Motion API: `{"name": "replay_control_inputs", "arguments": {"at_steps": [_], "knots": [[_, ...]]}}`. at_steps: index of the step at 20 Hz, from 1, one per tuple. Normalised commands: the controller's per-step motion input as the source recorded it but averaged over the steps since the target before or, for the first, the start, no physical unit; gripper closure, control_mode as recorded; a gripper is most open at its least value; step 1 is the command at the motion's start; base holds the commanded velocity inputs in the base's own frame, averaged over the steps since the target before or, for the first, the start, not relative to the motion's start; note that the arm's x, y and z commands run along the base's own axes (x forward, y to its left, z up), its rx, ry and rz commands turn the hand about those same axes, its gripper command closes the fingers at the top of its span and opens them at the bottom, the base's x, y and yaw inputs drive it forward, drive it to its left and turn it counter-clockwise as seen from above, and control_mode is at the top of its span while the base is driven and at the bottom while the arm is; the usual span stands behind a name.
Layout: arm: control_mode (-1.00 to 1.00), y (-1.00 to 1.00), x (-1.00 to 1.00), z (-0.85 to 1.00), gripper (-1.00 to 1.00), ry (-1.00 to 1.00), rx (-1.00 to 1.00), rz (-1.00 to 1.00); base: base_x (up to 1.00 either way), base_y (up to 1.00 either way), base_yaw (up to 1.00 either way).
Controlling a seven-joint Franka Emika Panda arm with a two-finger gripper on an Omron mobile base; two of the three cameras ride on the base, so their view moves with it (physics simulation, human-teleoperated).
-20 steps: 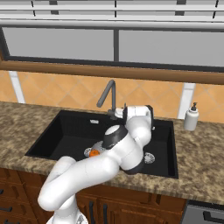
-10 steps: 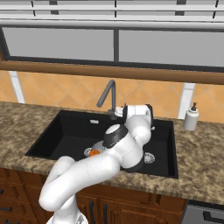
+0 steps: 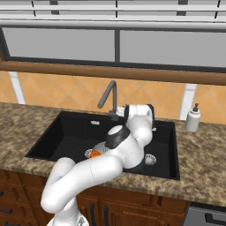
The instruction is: Put the colander in the sink, put the orange in the colander, and turn on the sink faucet and pour water over the colander.
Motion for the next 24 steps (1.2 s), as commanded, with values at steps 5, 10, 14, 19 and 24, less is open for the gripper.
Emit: {"name": "replay_control_inputs", "arguments": {"at_steps": [5, 10, 14, 19, 24], "knots": [[-1.00, 0.00, 0.11, 0.00, -1.00, 0.00, 0.00, 0.00, 0.00, 0.00, 0.00], [-1.00, -0.02, 0.02, 0.00, -1.00, 0.00, 0.00, 0.00, 0.00, 0.00, 0.00], [-1.00, -0.15, 0.00, 0.00, -1.00, 0.00, 0.00, 0.00, 0.00, 0.00, 0.00], [-1.00, -0.28, 0.00, 0.00, -1.00, 0.00, 0.00, 0.00, 0.00, 0.00, 0.00], [-1.00, -0.52, 0.00, 0.00, -1.00, 0.00, 0.00, 0.00, 0.00, 0.00, 0.00]]}}
